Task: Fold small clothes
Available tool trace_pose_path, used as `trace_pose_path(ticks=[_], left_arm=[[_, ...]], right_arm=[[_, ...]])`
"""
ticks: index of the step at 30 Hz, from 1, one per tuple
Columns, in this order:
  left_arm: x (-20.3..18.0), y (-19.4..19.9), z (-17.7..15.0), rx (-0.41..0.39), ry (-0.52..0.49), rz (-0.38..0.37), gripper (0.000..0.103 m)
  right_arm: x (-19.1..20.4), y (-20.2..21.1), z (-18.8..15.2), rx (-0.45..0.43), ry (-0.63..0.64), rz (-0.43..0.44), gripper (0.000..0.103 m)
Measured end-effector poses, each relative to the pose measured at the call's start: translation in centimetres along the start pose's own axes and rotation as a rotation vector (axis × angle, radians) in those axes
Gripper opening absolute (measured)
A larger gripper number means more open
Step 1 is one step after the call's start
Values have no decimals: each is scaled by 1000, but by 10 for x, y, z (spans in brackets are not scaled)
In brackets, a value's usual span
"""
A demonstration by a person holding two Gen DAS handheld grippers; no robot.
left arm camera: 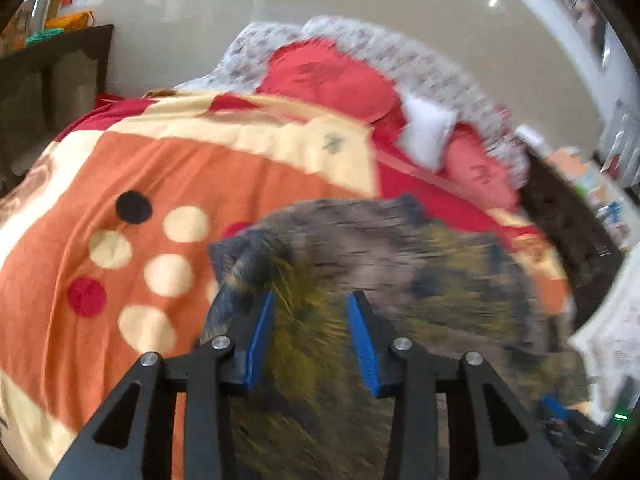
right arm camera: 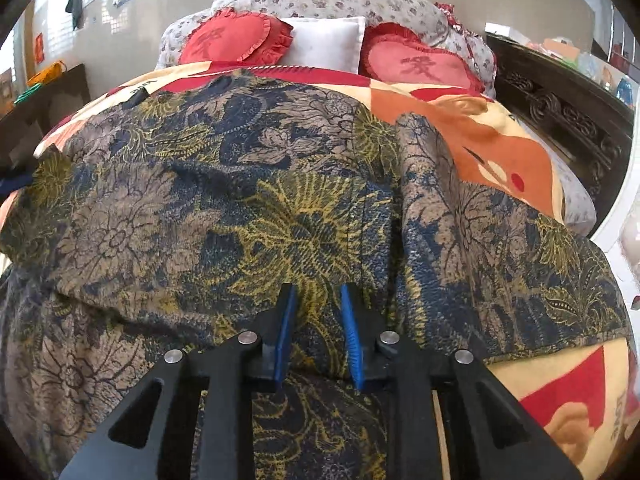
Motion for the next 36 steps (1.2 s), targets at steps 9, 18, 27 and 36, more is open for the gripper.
trace_pose_path(ticks=[9, 18, 27, 36], left_arm=[[16, -2, -14, 46, 30, 11, 39], [-8, 30, -76, 75, -80, -28, 69], [-22, 19, -87, 84, -158, -44, 93], [-24, 35, -102, 65, -158, -64, 97]], right_arm=[[-6, -2, 1, -23, -36, 49, 11], [8, 36, -1, -99, -24, 142, 21], [-16, 48, -8, -17, -127, 109, 32], [-261, 94, -65, -52, -582, -139, 33]])
Point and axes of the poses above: each gripper's, at about its wrist camera, not at the fingertips, and y roughly against the way its jaws point, x to its left, z to its top, the point moved 3 cm from there along -y, roughly the way its jaws point, and after that the axes turned 1 degree about x, right-handed, at the moved point
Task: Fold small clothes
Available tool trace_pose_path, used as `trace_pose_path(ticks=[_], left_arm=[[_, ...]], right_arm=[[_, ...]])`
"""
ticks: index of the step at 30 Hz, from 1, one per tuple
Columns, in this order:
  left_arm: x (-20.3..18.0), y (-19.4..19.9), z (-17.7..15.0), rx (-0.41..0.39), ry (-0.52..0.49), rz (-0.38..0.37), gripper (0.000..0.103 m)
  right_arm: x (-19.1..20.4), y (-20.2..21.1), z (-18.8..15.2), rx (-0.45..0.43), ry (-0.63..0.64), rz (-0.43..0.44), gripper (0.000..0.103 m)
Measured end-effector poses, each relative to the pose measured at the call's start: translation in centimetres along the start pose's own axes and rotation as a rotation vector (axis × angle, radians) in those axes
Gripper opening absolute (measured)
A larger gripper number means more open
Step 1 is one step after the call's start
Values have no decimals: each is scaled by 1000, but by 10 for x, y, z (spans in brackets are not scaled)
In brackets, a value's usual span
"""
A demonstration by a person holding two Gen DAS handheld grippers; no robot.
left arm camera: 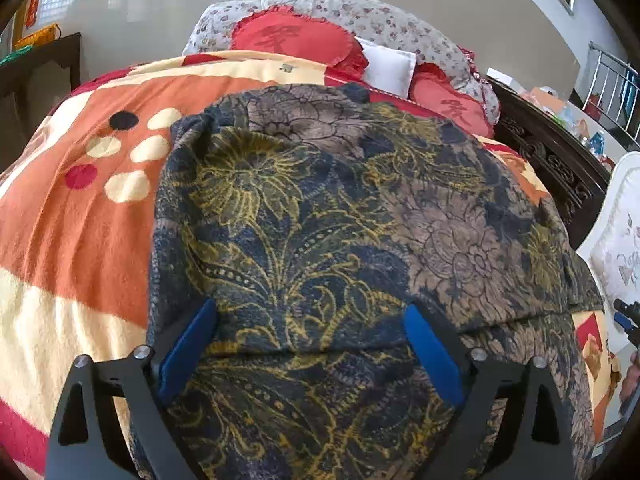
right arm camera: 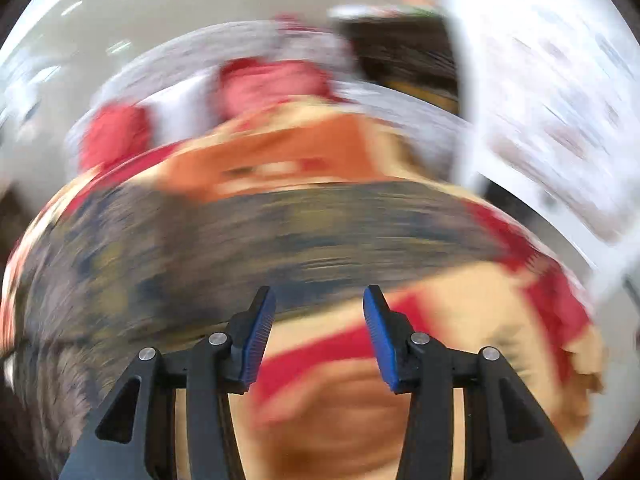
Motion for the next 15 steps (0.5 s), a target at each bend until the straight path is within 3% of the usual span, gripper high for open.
trace_pose_path(ticks=[4, 8, 11, 14, 15], left_arm=[[-2, -4, 0, 16, -10, 20, 99], [-5, -6, -1, 23, -27, 38, 100], [-5, -7, -1, 24, -28, 38, 100], [-5, -7, -1, 24, -28, 39, 100], [-5, -6, -1, 23, -28, 39, 100]], right_arm=[[-90, -39, 19, 117, -332, 100, 33], [-122, -66, 23, 98, -587, 247, 33], [-123, -84, 27, 103, -672, 285, 33], [-120, -90, 29, 91, -696, 268, 31], [-117, -85, 33, 71, -688, 255, 13]])
Point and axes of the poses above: each gripper's, at about its wrist camera, not at the fingertips, and y roughly against the way its jaws point, x to its left, z to its top, the point moved 3 cm from there along -y, roughly the way its jaws point, and after that the axes turned 1 degree about x, right-handed, at the moved point
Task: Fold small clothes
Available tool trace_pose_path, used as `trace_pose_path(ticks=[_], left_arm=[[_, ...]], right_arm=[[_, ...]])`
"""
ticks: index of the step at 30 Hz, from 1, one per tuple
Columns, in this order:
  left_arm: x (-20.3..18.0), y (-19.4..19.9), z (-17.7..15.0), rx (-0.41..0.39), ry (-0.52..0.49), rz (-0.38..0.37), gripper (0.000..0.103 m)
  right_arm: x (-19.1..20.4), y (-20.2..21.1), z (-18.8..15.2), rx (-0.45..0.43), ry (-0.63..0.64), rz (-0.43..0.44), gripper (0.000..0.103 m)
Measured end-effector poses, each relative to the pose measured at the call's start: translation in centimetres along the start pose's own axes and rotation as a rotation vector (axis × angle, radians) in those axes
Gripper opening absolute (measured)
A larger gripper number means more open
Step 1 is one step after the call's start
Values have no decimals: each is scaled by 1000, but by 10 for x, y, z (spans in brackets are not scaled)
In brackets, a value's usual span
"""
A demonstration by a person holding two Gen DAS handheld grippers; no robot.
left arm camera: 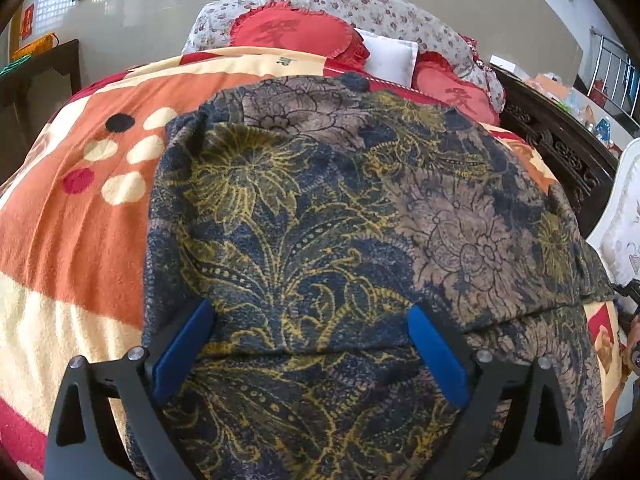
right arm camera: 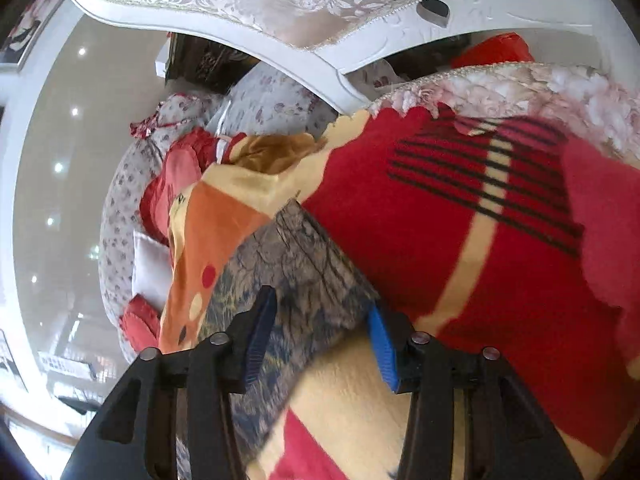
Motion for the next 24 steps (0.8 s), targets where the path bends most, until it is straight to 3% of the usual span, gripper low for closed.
trace_pose_path(ticks=[1, 4, 6, 9, 10, 12, 13, 17, 18, 20, 22, 24], left_arm=[[0, 0, 0, -1, 1, -1, 100], [0, 0, 0, 0, 0, -1, 100], [1, 0, 0, -2, 1, 0, 100], [1, 8, 6, -21, 25, -13, 100], [2, 12, 10, -28, 45, -32, 100], [4, 26, 19, -63, 116, -93, 100], [4, 31, 22, -75, 141, -113, 100], [-6, 34, 35, -51, 195, -199, 100], [-12, 31, 39, -36, 196, -220, 100], [-28, 23, 44, -4, 165, -262, 100], [-46, 13, 44, 38, 114, -302, 100], [-70, -2, 42, 91, 48, -347, 100]], right_arm=[[5, 7, 2, -21, 14, 27, 0], [47, 31, -4, -106, 134, 79, 0], [101, 43, -23, -116, 291, 160, 0], [186, 53, -78, -51, 499, 327, 0], [220, 52, -110, -7, 585, 389, 0], [253, 47, -154, 48, 685, 443, 0], [273, 38, -194, 103, 776, 476, 0], [276, -17, -304, 291, 962, 433, 0], [272, -29, -318, 324, 980, 415, 0], [253, -61, -360, 402, 1061, 314, 0], [237, -73, -386, 400, 1179, 195, 0], [234, -67, -392, 364, 1236, 164, 0]])
Point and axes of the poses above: each gripper's, at about its wrist camera, not at the fingertips, and y roughly against the way its jaws point, x to its left, z to its top, the point moved 3 cm from there along -y, roughly the way its jaws point, and after that the axes turned 1 degree about x, right-handed, at the moved point
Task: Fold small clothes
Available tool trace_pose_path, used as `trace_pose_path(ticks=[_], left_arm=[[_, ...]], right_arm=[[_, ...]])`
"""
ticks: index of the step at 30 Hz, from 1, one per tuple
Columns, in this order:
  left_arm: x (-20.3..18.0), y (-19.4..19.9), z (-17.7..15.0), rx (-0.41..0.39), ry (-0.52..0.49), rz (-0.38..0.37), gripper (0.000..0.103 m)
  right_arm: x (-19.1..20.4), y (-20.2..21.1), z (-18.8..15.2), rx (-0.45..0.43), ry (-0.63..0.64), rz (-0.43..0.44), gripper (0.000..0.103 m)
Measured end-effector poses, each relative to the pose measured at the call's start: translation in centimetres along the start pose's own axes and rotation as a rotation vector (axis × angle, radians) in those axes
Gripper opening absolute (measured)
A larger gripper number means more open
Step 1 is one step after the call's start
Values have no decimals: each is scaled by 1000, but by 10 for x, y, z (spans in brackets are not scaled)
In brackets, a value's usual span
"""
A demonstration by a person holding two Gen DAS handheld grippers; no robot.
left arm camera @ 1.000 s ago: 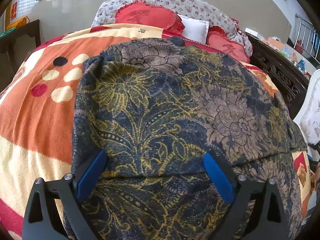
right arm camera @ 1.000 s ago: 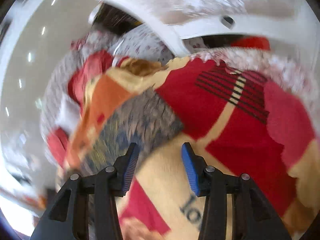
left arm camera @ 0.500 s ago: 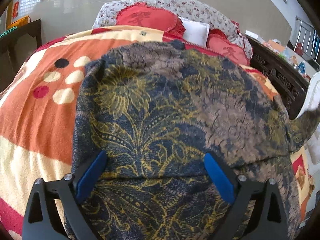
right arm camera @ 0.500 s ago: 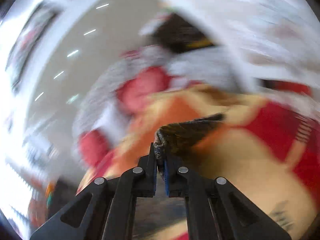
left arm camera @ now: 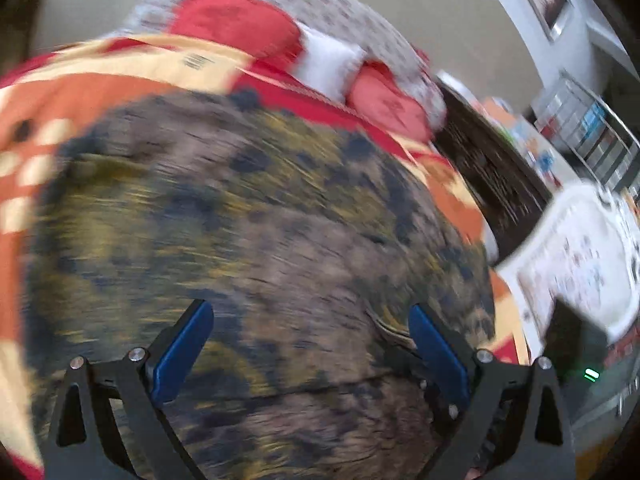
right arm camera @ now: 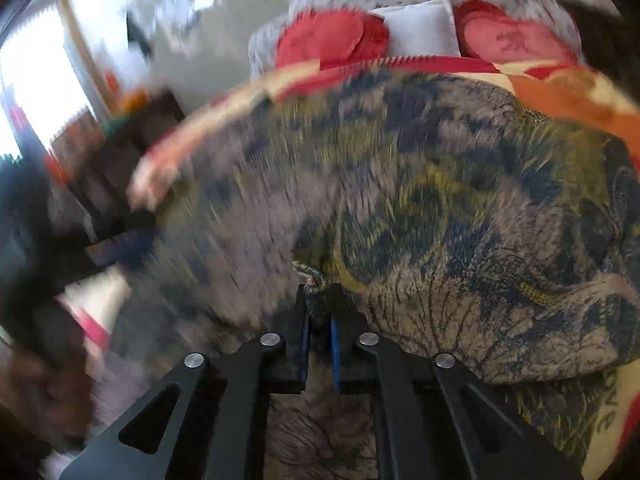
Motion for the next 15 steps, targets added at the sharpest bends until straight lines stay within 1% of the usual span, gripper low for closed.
trace_pose_path(ticks=[1, 3, 4, 5, 6, 7, 9, 11, 12, 14, 15], left_arm=[[-6, -8, -1, 17, -20, -10, 100], [-23, -25, -4, 52, -69, -48, 100], [-28, -32, -6, 71, -85, -62, 100], [-34, -41, -9, 98, -97, -76, 100], [-39, -50, -12, 118, -114, -73, 101], [-42, -55, -12, 117, -128, -59, 101], [-48, -61, -11, 112, -133, -79, 103], [-50, -63, -8, 110, -83, -163, 103], [-50, -64, -6, 111, -64, -195, 102], [-50, -61, -4, 109, -13, -296, 102], [-52, -60, -5, 121, 6, -366, 101]], right_arm=[[6, 9, -2, -11, 50, -34, 11], [16, 25, -12, -34, 149, -105, 26], [17, 30, -17, -42, 181, -122, 29], [18, 36, -29, -37, 224, -146, 29], [17, 41, -35, -31, 233, -150, 30], [13, 45, -45, -32, 229, -144, 30], [5, 55, -56, -40, 178, -154, 30], [-10, 63, -60, -88, 90, -176, 30], [-15, 62, -58, -97, 64, -184, 30], [-30, 60, -59, -90, -14, -183, 30], [-34, 58, -58, -86, -33, -171, 30]])
Point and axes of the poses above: each gripper's, at about its wrist camera, not at the fingertips, and y roughly against the way its jaws point, x to its left, z to its top, the point moved 3 cm from there along -y, roughly the way its jaws point, and after that the axes turned 1 degree about x, right-handed, at the moved point
